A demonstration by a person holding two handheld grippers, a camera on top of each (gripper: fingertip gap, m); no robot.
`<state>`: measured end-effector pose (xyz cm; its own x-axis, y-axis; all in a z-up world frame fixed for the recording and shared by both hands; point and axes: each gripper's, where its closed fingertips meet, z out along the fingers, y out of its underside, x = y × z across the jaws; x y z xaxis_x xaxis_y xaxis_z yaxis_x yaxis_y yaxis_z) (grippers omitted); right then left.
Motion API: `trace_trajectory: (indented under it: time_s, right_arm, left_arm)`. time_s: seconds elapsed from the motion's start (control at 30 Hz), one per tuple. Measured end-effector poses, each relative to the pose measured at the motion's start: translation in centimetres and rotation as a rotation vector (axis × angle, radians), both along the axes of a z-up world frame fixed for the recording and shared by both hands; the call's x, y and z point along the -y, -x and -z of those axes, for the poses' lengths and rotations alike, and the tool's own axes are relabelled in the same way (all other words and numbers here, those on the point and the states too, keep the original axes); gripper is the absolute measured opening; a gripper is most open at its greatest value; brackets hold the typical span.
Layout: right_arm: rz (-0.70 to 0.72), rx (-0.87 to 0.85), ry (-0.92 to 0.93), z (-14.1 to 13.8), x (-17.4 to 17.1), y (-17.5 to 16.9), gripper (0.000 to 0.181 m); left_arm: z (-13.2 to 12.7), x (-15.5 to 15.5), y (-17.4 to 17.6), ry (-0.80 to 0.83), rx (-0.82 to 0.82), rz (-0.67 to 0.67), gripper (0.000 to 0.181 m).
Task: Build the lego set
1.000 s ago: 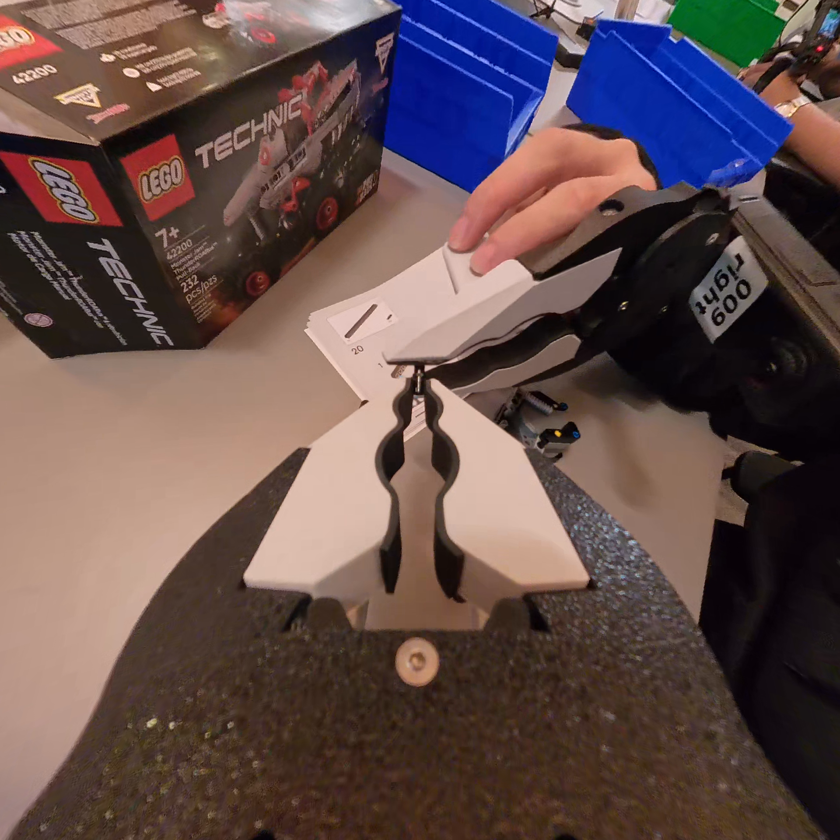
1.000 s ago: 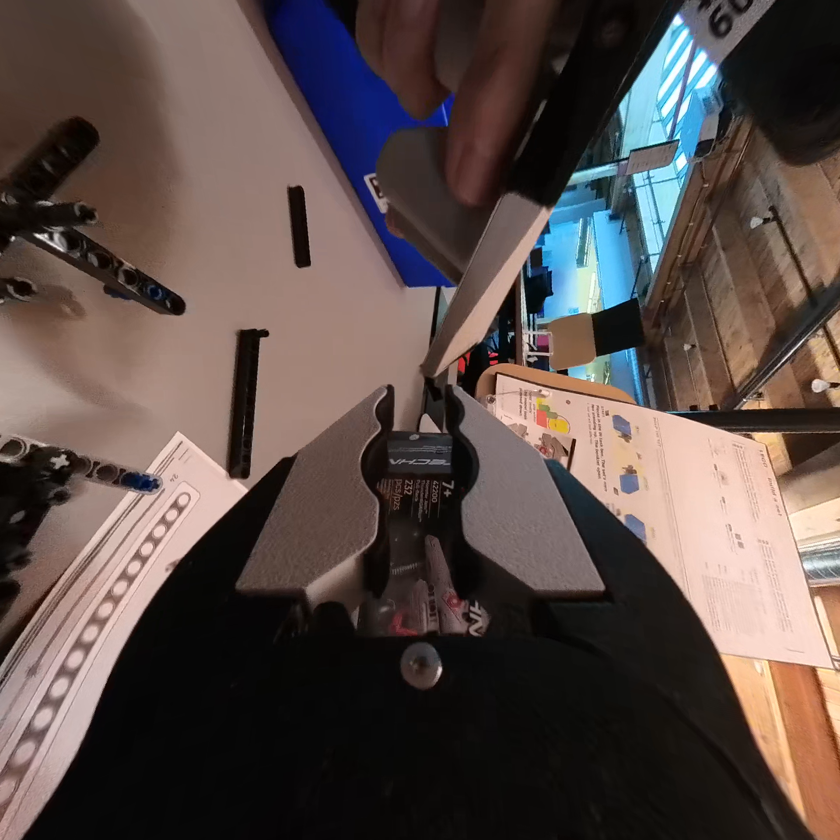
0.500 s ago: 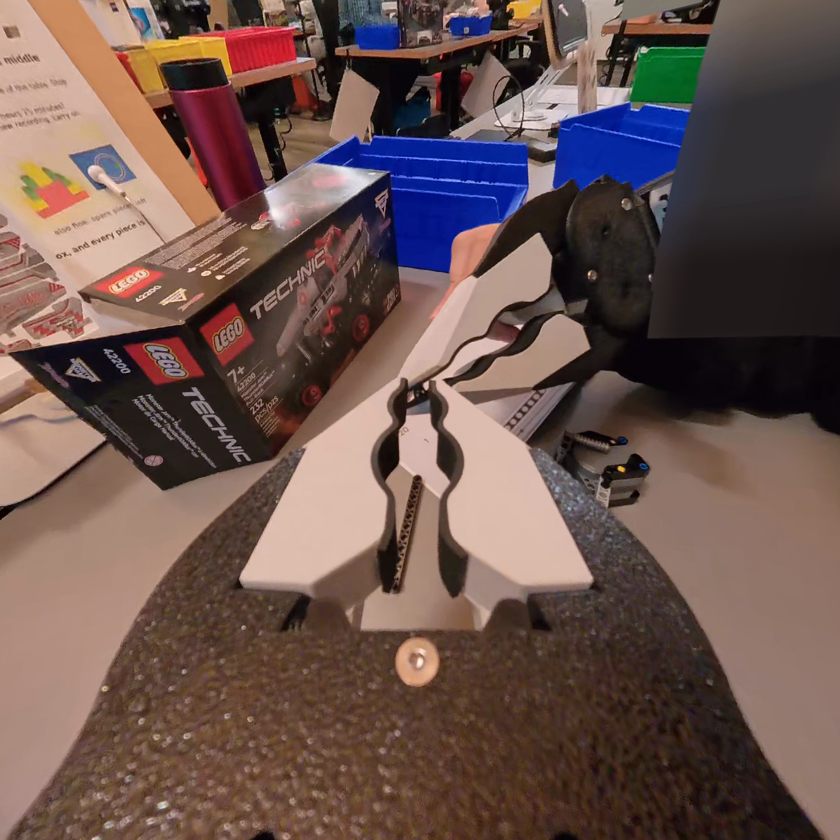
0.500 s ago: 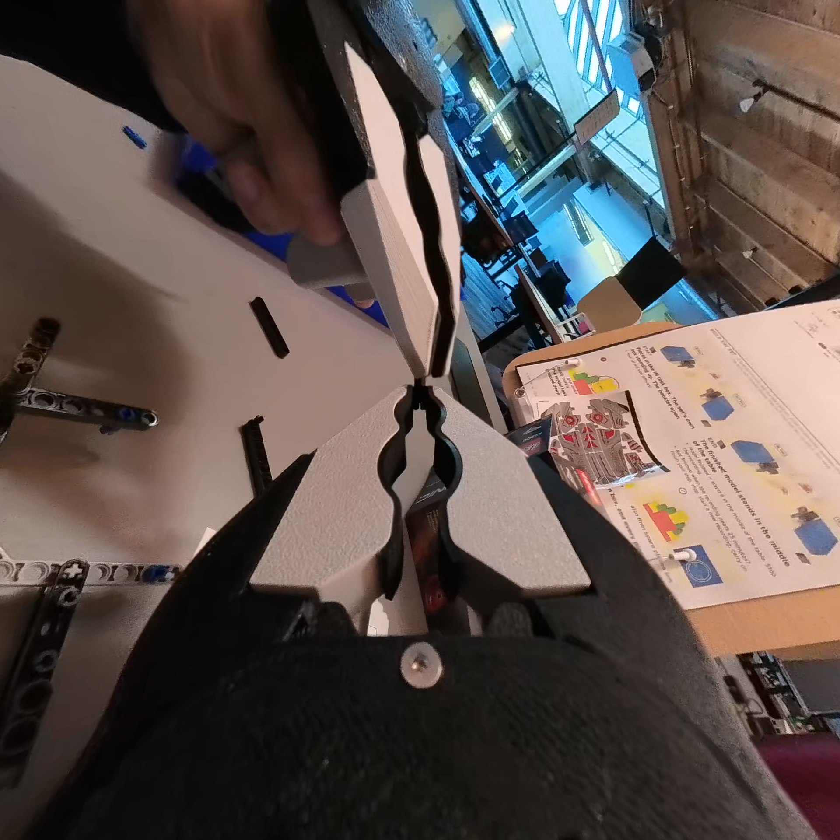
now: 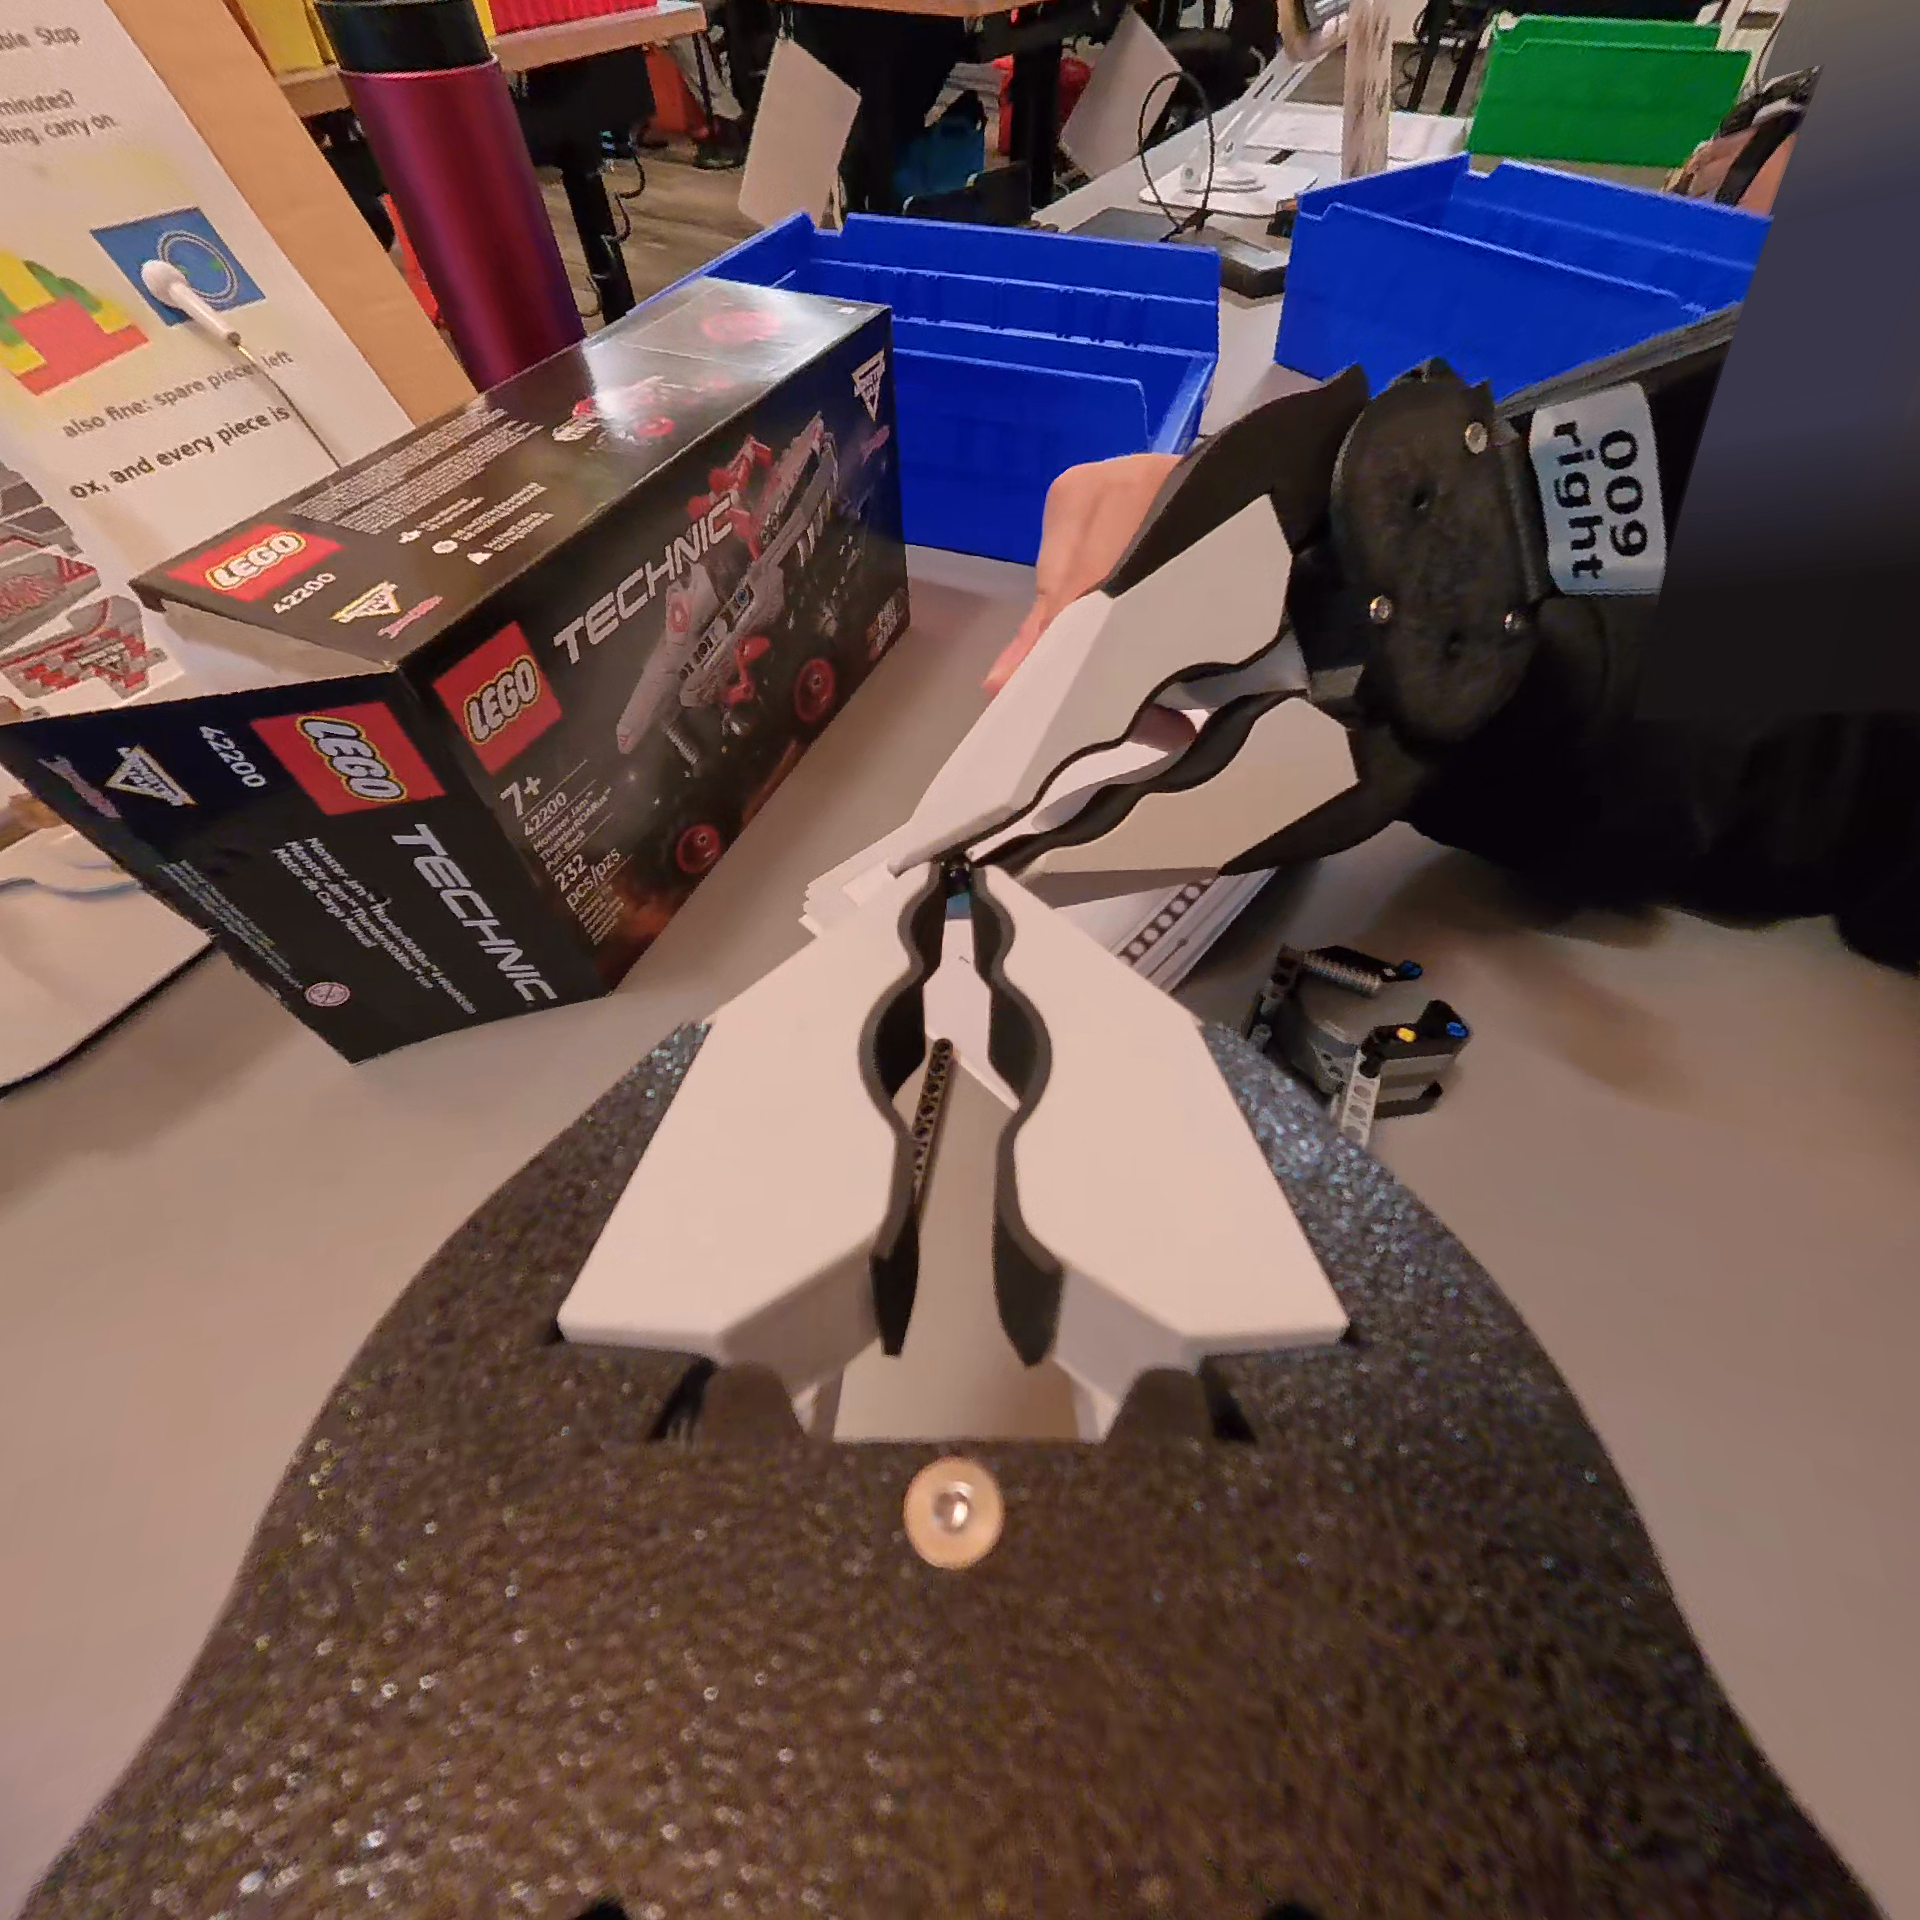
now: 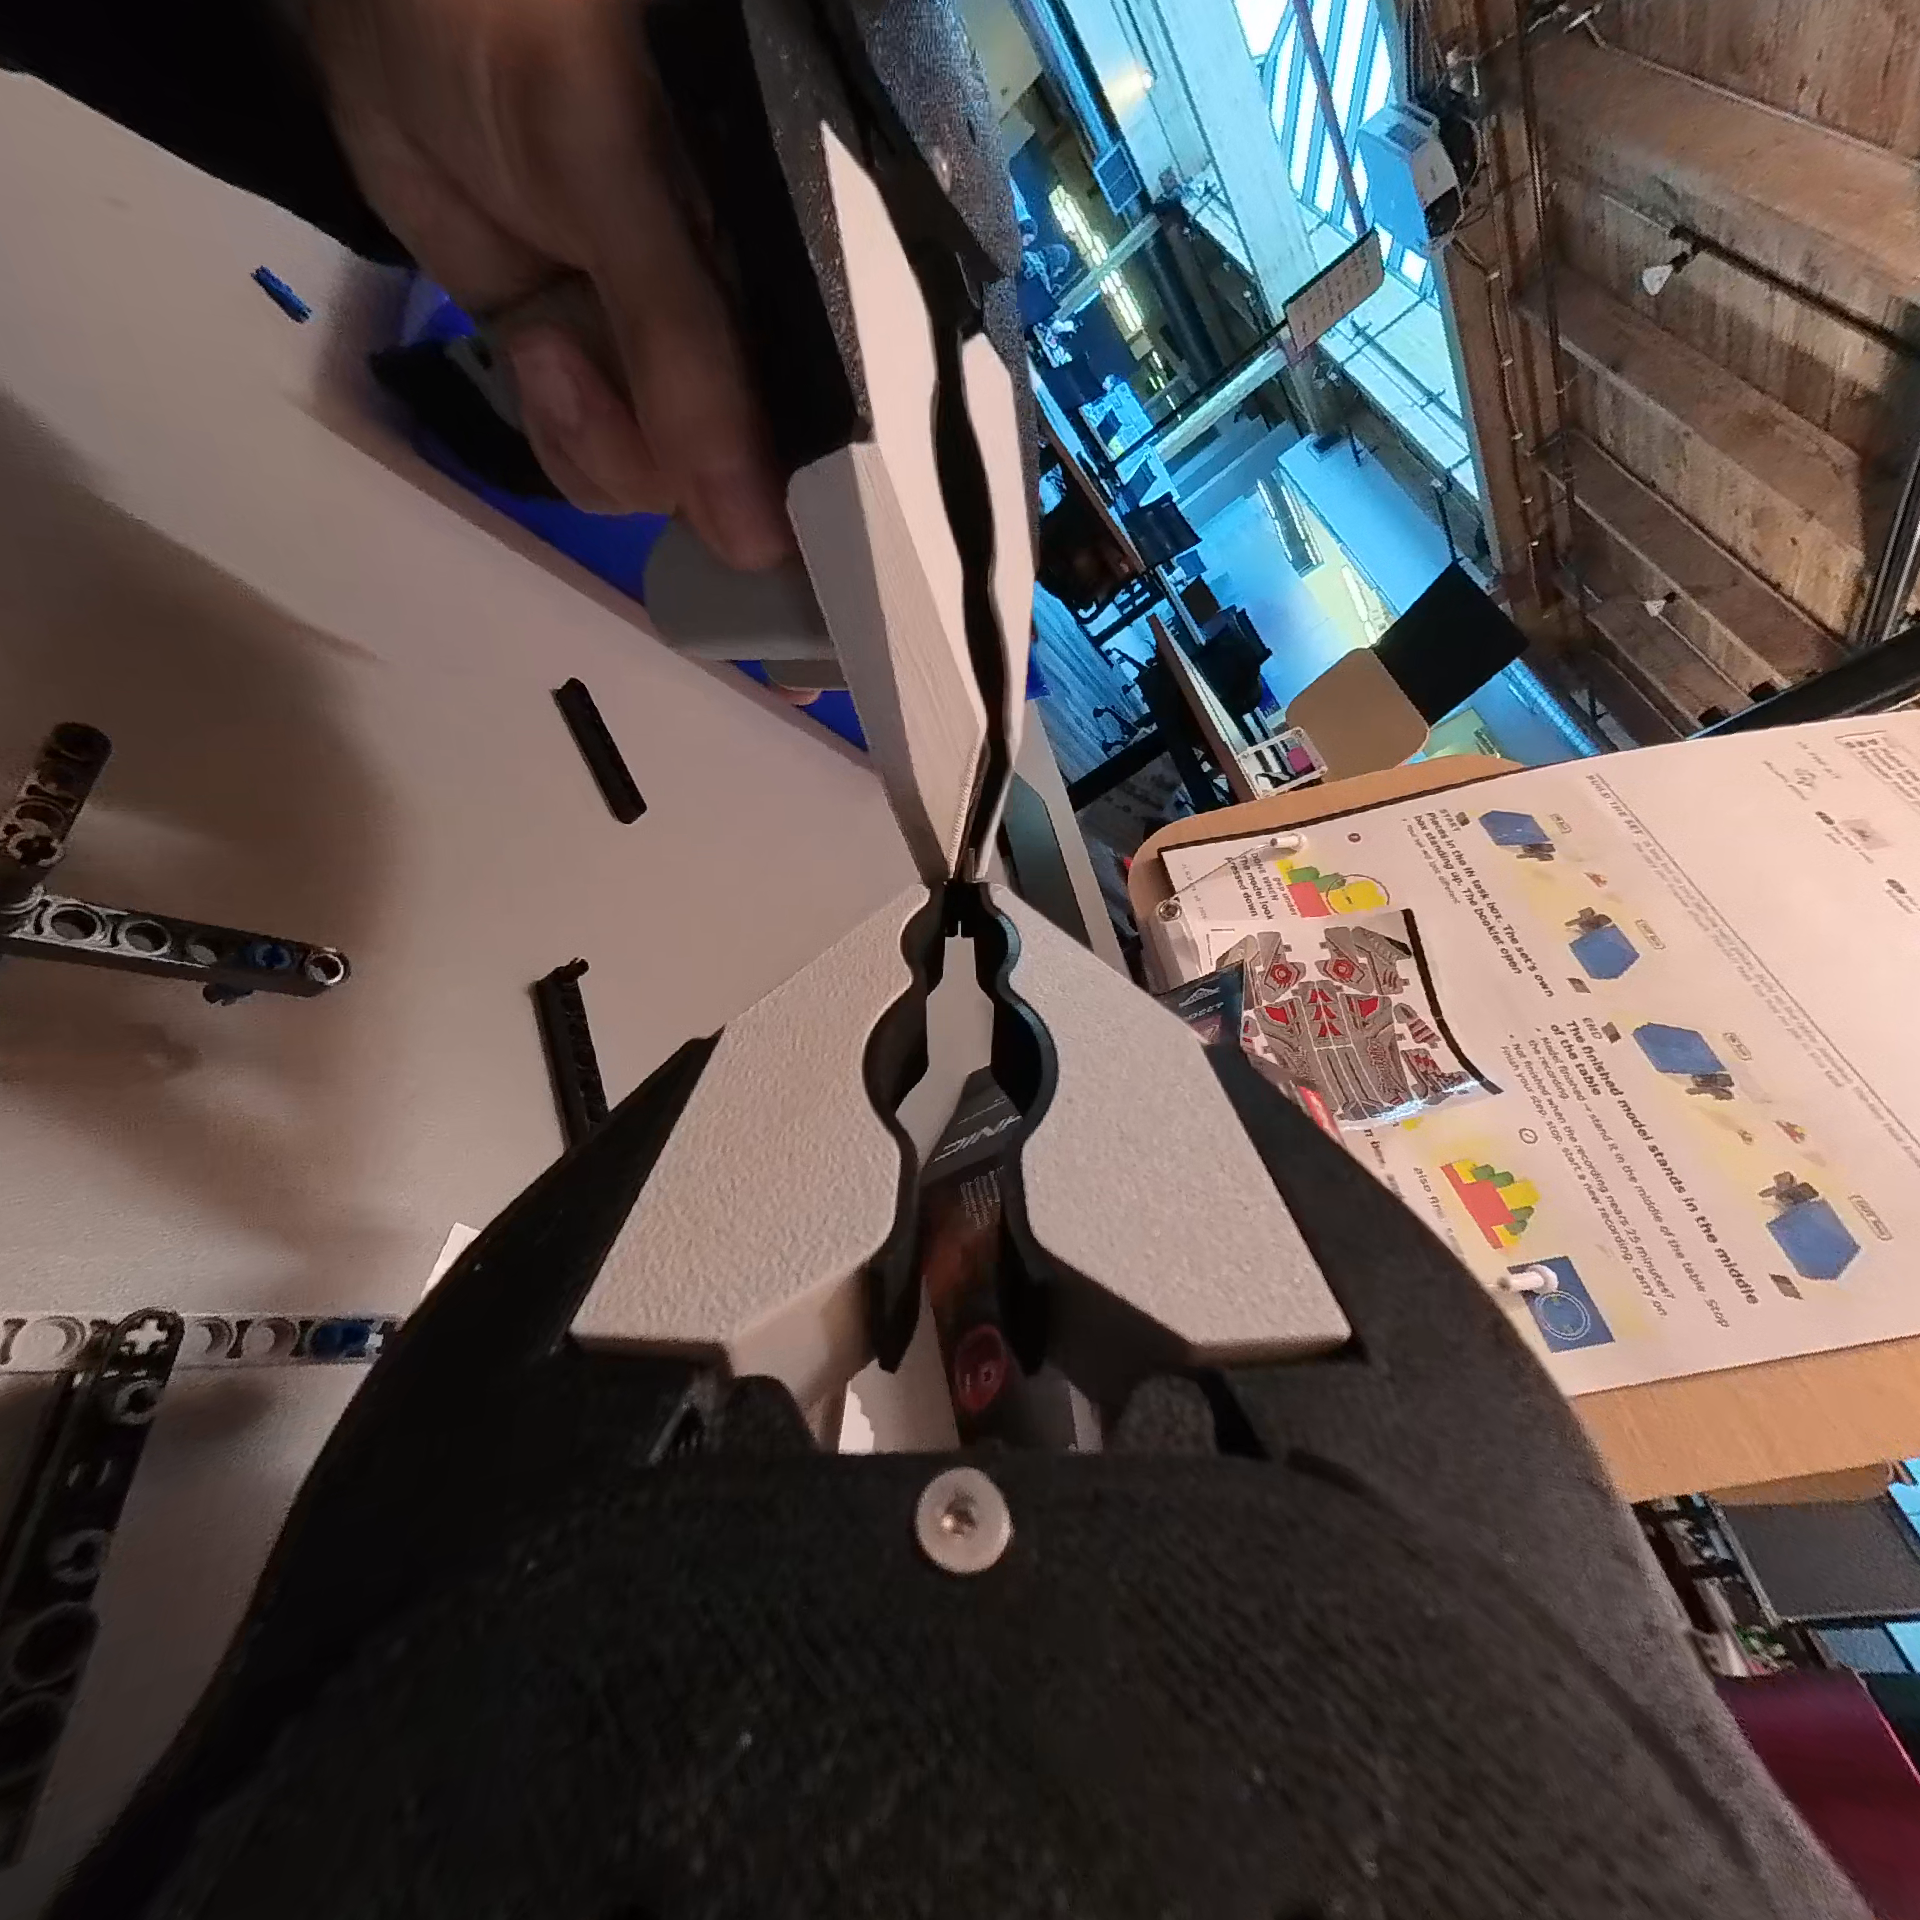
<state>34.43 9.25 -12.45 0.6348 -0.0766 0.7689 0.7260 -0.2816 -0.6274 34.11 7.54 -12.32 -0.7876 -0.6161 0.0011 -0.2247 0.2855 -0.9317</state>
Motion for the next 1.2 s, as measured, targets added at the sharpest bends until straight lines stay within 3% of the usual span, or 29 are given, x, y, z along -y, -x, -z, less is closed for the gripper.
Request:
trace_trajectory:
  time_s: [0.17, 0.33, 0.53, 0.7, 0.9, 1.03, 1.2]
  right_arm:
    - [-0.029, -0.137, 0.086, 2.1, 0.1, -0.5, 0.009]
    - [-0.152, -0.639, 0.304, 7.9, 0.1, 0.4, 0.026]
    - [-0.123, -0.635, 0.501, 11.8, -0.9, -0.4, 0.035]
    - [-0.151, -0.656, 0.615, 11.4, 0.5, -0.6, 0.036]
    - [-0.211, -0.746, 0.327, 3.8, 4.0, -2.5, 0.033]
    - [-0.217, -0.733, 0.321, 3.8, 4.6, -2.9, 0.045]
    - [-0.182, -0.672, 0.468, 6.6, 3.9, -2.3, 0.038]
  left_arm:
    - [1.5, -1.0, -0.6, -0.123, -0.035, -0.016, 0.002]
    - [5.7, -2.2, 0.4, -0.304, -0.286, 0.12, 0.002]
    - [9.2, -3.4, 0.4, -0.581, -0.417, 0.21, 0.002]
    - [9.8, -3.7, 0.3, -0.657, -0.442, 0.212, 0.002]
    - [8.6, -3.5, -0.2, -0.537, -0.41, 0.167, 0.002]
    - [8.9, -3.5, -0.2, -0.525, -0.427, 0.166, 0.002]
    - [9.3, -3.4, 0.2, -0.539, -0.433, 0.189, 0.002]
